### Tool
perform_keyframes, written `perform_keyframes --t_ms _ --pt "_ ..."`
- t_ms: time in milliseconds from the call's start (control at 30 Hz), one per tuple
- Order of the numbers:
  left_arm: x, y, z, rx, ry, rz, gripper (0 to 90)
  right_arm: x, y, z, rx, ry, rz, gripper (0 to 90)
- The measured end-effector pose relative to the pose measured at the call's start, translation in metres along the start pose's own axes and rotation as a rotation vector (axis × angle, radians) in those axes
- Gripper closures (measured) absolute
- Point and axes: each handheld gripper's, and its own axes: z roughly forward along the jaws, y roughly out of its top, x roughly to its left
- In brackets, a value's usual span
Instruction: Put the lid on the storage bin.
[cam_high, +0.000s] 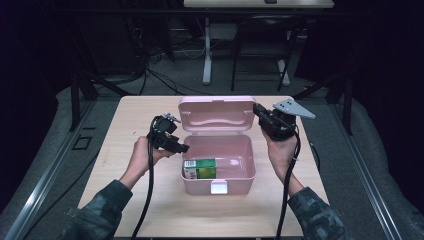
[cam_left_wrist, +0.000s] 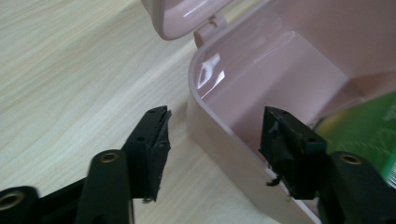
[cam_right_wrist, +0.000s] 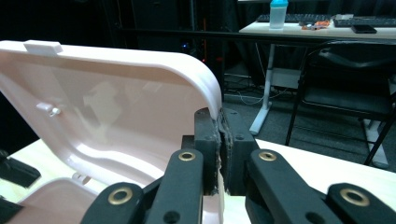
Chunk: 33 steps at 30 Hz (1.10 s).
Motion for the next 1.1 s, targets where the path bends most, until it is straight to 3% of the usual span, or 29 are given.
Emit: perform_keyframes --t_ms 167,333,767,1100 --pt "-0.003 -0.01 -0.022 -0.057 0.019 0.004 33.2 0.001 0.001 -0.007 0.028 0.016 -0.01 85.6" --pt "-0.002 -0.018 -0.033 -0.079 0.034 0.015 28.1 0.004 0.0 -0.015 0.052 0.023 -0.029 85.2" --pt "0.006 -0.043 -0.035 -0.098 0.045 -0.021 26.6 0.009 -0.006 -0.038 0.124 0.066 -0.05 84.5" --pt "0.02 -0.069 -0.042 -0.117 0.084 -0.074 15.9 0.01 -0.01 -0.052 0.169 0.101 -0.048 85.5"
